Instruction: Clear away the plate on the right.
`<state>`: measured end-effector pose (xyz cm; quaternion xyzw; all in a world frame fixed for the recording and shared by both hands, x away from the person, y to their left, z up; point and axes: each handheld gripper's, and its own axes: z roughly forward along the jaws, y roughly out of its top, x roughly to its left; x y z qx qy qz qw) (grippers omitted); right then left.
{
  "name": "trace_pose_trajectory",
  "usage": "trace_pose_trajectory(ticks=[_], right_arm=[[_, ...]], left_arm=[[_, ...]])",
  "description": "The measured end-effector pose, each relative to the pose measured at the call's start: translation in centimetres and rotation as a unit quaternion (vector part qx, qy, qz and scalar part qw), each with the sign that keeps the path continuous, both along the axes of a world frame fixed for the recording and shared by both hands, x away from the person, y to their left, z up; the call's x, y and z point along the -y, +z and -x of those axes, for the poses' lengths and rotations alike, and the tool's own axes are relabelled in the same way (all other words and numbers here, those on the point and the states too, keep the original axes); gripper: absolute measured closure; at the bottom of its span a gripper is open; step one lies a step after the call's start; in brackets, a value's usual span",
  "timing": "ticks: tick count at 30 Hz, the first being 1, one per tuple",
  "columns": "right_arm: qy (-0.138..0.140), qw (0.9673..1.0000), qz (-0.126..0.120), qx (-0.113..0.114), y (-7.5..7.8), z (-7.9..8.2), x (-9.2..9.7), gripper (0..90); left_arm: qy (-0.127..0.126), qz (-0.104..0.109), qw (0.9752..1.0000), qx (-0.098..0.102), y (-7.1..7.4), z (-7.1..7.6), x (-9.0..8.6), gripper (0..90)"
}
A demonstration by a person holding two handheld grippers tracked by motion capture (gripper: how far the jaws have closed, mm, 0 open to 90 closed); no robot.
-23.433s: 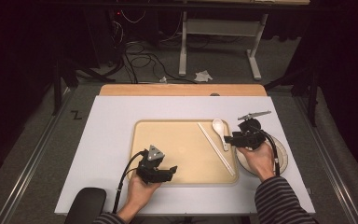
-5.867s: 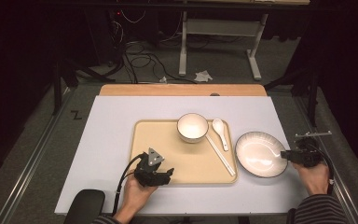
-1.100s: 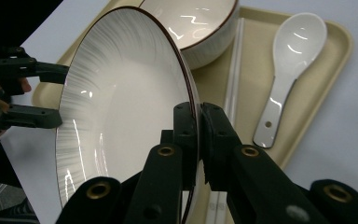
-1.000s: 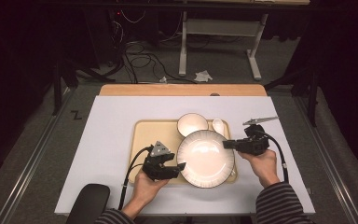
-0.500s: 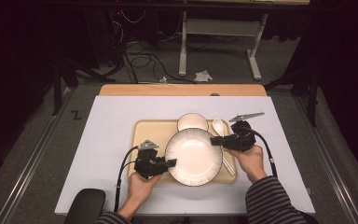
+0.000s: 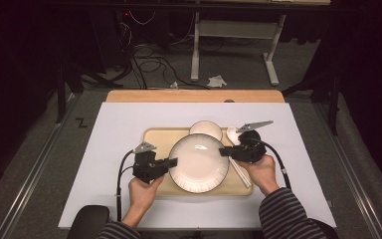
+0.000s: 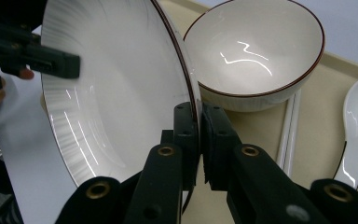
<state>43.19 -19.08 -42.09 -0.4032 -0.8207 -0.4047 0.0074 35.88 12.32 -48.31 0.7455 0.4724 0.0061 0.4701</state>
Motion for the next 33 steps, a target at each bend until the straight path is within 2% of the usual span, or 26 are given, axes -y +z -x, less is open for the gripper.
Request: trace_pose_trajectory(ticks=[2, 7, 10, 15, 19, 23, 26, 30, 33], right_arm=[[0.0, 1.0, 0.001, 0.005, 0.0, -0.1, -0.3, 86.7], [0.005, 0.9998, 0.008, 0.015, 0.1, -0.2, -1.1, 86.3], [0.012, 0.9995, 0.015, 0.023, 0.2, 0.0, -1.5, 86.1], [0.023, 0.9985, 0.035, 0.036, 0.1, 0.6, -2.0, 85.2], [0.015, 0.9983, 0.039, 0.041, 0.1, 1.1, -1.9, 82.0], [0.012, 0.9983, 0.041, 0.04, 0.0, 1.6, -1.7, 71.7], [0.008, 0.9983, 0.041, 0.041, -0.3, 2.0, -1.4, 63.9], [0.0, 0.9985, 0.038, 0.039, -0.5, 2.6, -1.0, 60.5], [-0.007, 0.9981, 0.037, 0.049, -0.4, 3.1, -0.9, 55.5]], left_arm=[[0.01, 0.01, 0.9999, -0.007, 0.1, -0.2, -0.4, 83.3], [0.024, 0.025, 0.9994, -0.007, 0.6, -0.3, -1.5, 83.7], [0.033, 0.016, 0.9993, 0.006, 1.1, -0.4, -1.9, 83.8], [0.051, 0.015, 0.998, 0.035, 1.9, -0.5, -2.3, 83.9], [0.044, 0.0, 0.9974, 0.057, 2.6, -0.8, -2.2, 83.9], [0.03, -0.015, 0.9969, 0.07, 3.5, -1.0, -2.0, 83.9], [0.024, -0.018, 0.9968, 0.074, 3.7, -1.2, -1.8, 83.9], [0.009, -0.017, 0.9972, 0.073, 3.9, -1.6, -1.7, 83.8], [0.004, -0.016, 0.9963, 0.084, 4.3, -1.7, -1.6, 83.8]])
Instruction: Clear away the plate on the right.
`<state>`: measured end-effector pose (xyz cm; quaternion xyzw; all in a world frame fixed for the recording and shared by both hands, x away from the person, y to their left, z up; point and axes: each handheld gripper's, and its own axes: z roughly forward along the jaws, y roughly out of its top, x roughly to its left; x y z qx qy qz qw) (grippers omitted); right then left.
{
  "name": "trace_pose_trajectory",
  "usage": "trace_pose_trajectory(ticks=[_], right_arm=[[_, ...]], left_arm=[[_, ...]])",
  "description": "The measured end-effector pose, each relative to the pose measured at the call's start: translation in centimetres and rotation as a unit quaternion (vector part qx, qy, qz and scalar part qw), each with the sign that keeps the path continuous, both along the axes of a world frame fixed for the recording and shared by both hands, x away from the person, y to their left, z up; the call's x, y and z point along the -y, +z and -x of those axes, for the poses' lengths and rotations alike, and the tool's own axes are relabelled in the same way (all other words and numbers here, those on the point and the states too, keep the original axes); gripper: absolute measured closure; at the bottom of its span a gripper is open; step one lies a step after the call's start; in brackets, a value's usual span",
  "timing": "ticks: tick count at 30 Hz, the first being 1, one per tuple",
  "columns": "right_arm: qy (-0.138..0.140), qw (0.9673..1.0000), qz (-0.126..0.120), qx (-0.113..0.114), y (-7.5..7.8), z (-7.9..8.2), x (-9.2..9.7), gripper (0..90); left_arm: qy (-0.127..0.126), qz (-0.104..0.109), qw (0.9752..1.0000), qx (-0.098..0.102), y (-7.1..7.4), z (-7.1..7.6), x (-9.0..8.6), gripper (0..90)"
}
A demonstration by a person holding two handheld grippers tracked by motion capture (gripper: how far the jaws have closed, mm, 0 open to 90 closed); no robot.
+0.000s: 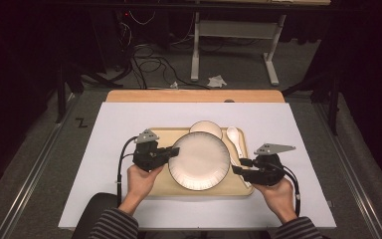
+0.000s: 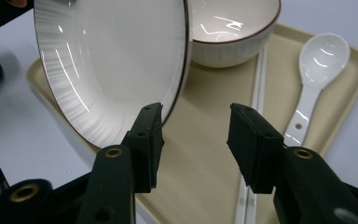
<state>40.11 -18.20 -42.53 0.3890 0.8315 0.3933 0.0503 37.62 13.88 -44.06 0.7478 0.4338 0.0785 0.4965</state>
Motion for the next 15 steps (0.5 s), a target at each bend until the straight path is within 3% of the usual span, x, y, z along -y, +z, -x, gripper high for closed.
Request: trace_pose_trajectory(ticks=[3, 7, 15], right_arm=[[-0.002, 1.0, -0.009, 0.0, 0.0, 0.2, 0.2, 53.8], [-0.005, 0.9998, 0.012, 0.017, -0.2, 1.1, 0.1, 52.3], [-0.019, 0.999, 0.01, 0.04, -0.2, 3.6, 2.8, 46.2]], left_arm=[[-0.002, -0.003, 0.9999, 0.014, 0.2, -0.1, 0.3, 83.8], [-0.008, 0.002, 0.9999, 0.011, 0.1, -0.3, 0.0, 83.8], [-0.01, 0.003, 0.9999, 0.006, 0.1, -0.8, -0.7, 83.8]])
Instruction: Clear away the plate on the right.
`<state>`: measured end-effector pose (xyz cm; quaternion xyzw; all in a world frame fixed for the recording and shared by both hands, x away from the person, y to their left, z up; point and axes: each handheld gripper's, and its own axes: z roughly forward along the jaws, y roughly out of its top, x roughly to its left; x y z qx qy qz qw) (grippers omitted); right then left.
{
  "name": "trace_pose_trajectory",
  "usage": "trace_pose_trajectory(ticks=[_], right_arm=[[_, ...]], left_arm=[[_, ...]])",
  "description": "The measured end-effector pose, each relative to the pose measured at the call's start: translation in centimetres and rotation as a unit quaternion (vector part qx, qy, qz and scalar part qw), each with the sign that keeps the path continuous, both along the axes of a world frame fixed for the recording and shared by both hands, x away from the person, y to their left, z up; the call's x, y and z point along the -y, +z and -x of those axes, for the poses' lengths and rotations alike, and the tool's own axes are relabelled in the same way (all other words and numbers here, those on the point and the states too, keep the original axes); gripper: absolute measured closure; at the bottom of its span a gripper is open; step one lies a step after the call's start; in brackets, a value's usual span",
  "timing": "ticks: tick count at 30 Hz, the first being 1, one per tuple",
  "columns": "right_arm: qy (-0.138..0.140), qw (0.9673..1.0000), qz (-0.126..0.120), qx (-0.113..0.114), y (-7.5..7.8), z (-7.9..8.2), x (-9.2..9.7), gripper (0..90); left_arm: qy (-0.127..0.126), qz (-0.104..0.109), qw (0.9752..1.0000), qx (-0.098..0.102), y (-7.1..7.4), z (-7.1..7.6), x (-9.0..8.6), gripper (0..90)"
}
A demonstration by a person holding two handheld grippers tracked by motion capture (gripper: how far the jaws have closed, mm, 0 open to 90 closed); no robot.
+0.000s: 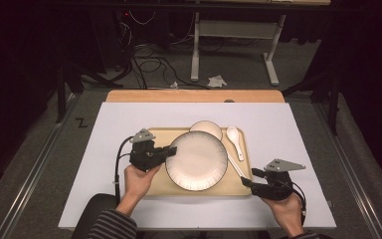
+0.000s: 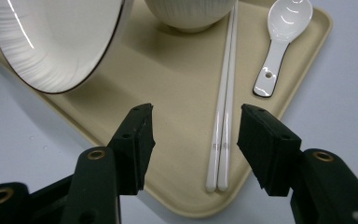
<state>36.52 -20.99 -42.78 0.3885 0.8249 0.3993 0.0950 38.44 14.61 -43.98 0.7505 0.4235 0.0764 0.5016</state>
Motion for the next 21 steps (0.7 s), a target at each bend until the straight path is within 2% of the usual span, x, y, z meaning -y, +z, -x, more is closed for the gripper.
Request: trace_pose_trajectory(ticks=[5, 9, 11, 15, 21], right_arm=[[-0.006, 0.9997, 0.015, 0.018, -1.1, 1.5, 1.2, 44.5], [-0.013, 0.9997, 0.015, 0.013, -2.0, 2.1, 1.9, 43.2], [-0.019, 0.9995, 0.021, 0.017, -2.5, 2.2, 2.2, 43.2], [-0.036, 0.9989, 0.015, 0.025, -3.2, 2.5, 2.8, 42.4], [-0.03, 0.9988, 0.022, 0.031, -4.2, 1.9, 2.4, 42.4]], left_arm=[[-0.004, 0.001, 1.0, 0.001, 0.1, 0.1, -0.1, 83.8], [0.004, 0.006, 1.0, 0.0, 0.2, 0.1, -0.4, 83.7], [0.007, 0.009, 0.9999, 0.0, 0.2, 0.1, -0.6, 83.8], [0.009, 0.008, 0.9999, 0.0, 0.4, 0.3, -0.8, 83.7], [0.027, 0.012, 0.9996, -0.003, 0.5, 0.8, -1.7, 83.7]])
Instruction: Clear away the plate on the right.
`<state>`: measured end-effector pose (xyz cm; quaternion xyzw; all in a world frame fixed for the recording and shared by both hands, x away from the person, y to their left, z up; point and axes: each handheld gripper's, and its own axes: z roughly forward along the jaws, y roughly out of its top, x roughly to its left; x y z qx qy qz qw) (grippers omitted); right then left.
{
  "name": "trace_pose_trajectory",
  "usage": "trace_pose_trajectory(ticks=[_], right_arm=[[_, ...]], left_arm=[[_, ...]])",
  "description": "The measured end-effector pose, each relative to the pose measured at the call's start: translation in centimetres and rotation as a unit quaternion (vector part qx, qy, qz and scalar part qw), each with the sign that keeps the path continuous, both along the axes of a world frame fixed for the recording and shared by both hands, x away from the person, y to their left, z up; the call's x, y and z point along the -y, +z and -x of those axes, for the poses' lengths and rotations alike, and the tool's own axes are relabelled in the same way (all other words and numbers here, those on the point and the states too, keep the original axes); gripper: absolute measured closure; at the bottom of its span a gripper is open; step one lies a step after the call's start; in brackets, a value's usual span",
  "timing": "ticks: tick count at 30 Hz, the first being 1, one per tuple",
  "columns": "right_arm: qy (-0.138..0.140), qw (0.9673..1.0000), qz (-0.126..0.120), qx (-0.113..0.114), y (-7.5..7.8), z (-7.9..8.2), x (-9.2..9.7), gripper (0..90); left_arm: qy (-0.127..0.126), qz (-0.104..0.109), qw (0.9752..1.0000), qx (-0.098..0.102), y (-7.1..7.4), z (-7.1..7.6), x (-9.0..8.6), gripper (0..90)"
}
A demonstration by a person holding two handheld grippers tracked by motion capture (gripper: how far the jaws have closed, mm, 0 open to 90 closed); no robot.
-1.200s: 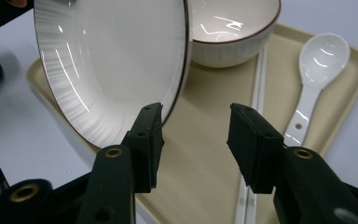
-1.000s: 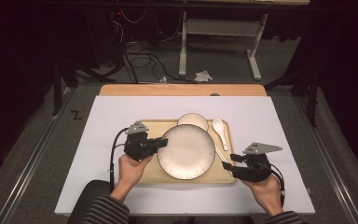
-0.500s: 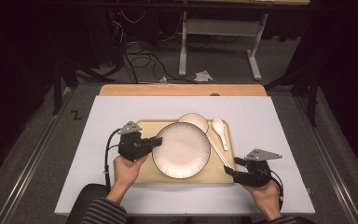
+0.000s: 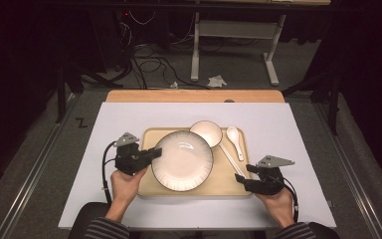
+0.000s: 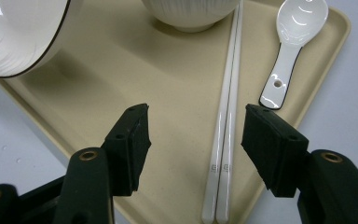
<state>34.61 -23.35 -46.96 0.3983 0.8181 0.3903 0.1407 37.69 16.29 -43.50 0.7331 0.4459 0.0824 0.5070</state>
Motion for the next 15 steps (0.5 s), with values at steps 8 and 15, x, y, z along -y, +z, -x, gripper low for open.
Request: trace_pose_trajectory(ticks=[8, 15], right_arm=[[0.003, 1.0, 0.006, -0.001, -0.4, -0.8, -0.5, 42.5], [0.003, 1.0, 0.0, -0.003, -0.6, -1.3, -0.8, 42.6]], left_arm=[[0.021, 0.0, 0.9997, -0.008, -0.1, 0.7, -1.3, 83.7], [0.046, -0.001, 0.9989, -0.01, -0.5, 1.0, -2.7, 83.7]])
